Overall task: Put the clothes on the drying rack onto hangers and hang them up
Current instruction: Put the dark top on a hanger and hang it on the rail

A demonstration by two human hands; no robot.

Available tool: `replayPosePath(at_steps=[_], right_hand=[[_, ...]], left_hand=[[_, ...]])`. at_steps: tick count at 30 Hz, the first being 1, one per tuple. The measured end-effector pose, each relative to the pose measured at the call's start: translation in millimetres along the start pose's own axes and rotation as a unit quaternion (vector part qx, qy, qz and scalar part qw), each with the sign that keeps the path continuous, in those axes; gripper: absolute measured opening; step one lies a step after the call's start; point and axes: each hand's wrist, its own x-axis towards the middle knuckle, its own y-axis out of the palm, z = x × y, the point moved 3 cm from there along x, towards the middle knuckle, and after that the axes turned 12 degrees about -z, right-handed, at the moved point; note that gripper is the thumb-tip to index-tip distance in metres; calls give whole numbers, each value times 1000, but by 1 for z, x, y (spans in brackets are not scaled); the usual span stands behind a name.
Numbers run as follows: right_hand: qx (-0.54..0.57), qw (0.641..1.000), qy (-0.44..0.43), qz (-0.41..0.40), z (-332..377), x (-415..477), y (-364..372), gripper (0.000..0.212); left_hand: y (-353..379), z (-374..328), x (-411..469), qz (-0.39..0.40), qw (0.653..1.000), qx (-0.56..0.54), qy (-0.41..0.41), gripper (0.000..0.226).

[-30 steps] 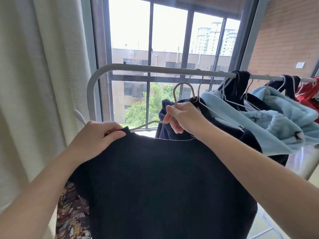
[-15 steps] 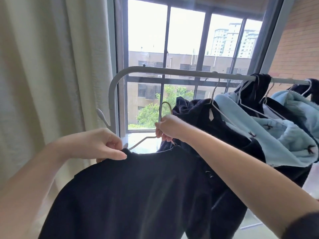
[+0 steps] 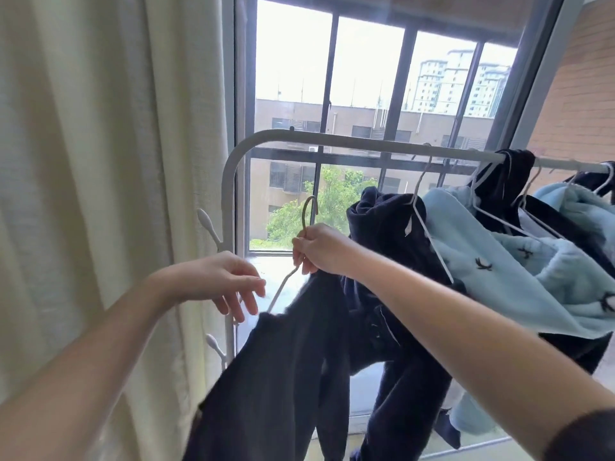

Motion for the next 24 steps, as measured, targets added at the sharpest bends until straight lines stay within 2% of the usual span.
replayPosePath(at_steps=[3,6,7,10,13,15,19,24], right_hand=[[26,998,-32,-51,3,4,-13,33],[-11,998,-56,2,6,1,-10,32],[-12,998,-66,-5,8,3,-13,32],[61,993,-65,-74,11,16,-32,32],[29,997,-56,-41,7,22,-33,32],[6,998,-55,-32,3,25,-31,32],[84,993,-57,-68,7,32,-40,34],[79,987,-100,-94,26,47,-55,38]], left_hand=[[2,5,7,-8,1000,7,6,26],[9,9,15,1,1000,2,-2,26],[11,9,18,5,1000,7,-5,24],[12,11,28,-4,1000,22,-4,20],[11,11,38,-23,999,22,6,17],[9,8,47,-57,998,27,20,14],[2,-5,66,-144,986,50,73,7],[-19,-41,84,-275,947,76,148,7]])
